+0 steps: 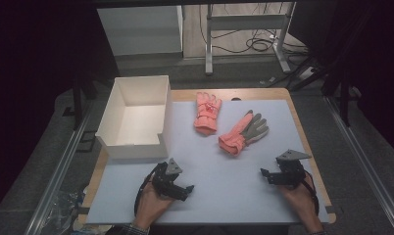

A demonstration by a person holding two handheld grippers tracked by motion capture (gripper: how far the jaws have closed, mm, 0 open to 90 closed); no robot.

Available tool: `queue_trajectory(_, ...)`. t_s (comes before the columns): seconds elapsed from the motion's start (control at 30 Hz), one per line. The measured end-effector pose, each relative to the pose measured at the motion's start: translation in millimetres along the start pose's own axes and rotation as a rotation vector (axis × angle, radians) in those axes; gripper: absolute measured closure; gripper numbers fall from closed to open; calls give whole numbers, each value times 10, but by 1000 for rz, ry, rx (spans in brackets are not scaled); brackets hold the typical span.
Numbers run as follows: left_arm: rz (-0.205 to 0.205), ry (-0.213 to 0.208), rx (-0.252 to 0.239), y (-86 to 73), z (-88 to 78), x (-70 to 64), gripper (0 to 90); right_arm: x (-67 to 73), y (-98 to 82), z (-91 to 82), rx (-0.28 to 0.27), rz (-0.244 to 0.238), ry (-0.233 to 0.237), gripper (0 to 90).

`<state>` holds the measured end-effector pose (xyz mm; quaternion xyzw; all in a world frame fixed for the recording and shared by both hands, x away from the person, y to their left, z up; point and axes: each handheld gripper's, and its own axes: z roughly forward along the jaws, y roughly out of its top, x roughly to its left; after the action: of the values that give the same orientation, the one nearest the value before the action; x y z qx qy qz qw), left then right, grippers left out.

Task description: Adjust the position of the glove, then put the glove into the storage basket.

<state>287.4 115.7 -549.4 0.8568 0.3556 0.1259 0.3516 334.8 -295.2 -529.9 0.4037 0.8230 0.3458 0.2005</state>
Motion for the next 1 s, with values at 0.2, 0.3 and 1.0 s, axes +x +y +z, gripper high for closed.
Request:
queue_trajectory(0.2,1,0,1,0,0,0,12,-1,2,1,2,1,0,206)
queue_trajectory(0.3,2,0,2,0,-1,1,12,-1,2,1,2,1,0,205)
queue_trajectory(1.0,0,-1,-1,-1,1,2,13,1,14,-8,6,4,0,210)
